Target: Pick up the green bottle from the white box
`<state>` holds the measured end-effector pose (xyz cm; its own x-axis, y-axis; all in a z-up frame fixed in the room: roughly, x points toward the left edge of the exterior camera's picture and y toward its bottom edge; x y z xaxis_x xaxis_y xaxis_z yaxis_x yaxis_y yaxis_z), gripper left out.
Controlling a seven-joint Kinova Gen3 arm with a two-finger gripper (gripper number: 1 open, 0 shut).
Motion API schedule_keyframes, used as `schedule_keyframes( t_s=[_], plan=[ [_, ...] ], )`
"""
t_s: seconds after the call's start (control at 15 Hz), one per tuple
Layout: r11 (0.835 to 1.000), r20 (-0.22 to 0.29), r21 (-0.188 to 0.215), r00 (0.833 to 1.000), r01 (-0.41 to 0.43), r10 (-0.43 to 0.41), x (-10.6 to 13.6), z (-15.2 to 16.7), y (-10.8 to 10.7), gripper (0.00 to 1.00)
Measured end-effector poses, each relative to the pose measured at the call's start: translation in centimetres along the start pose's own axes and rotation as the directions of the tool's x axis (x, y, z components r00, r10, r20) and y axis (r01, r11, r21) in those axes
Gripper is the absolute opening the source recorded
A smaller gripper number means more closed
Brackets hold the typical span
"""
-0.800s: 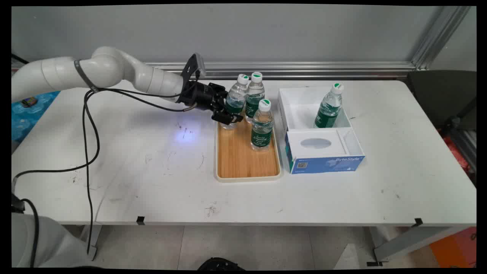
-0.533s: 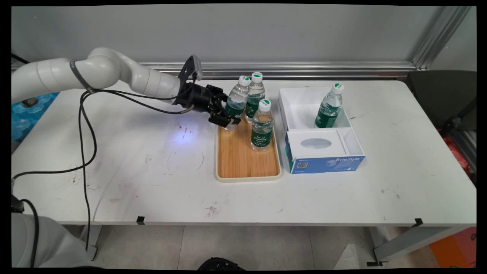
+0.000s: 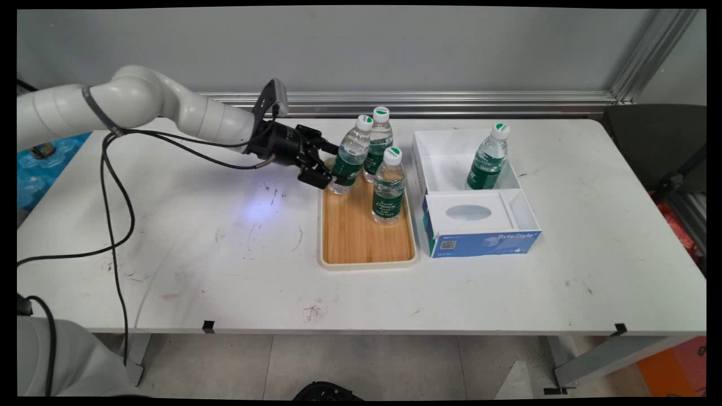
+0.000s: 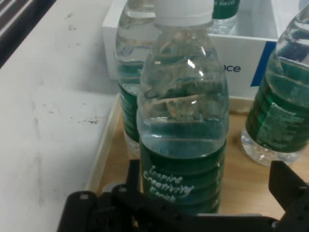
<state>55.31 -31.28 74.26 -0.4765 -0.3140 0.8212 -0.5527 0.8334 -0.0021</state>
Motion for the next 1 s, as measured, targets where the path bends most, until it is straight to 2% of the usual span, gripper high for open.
schedule_keyframes(
  t_s=[0.67, 1.0],
  plan=[
    [1.0, 0.022, 0.012, 1.0, 0.019, -0.019, 0.3, -3.4, 0.3, 1.0],
    [0.999, 0.052, 0.031, 0.998, 0.028, -0.029, 2.0, -6.3, 0.4, 1.0]
  ],
)
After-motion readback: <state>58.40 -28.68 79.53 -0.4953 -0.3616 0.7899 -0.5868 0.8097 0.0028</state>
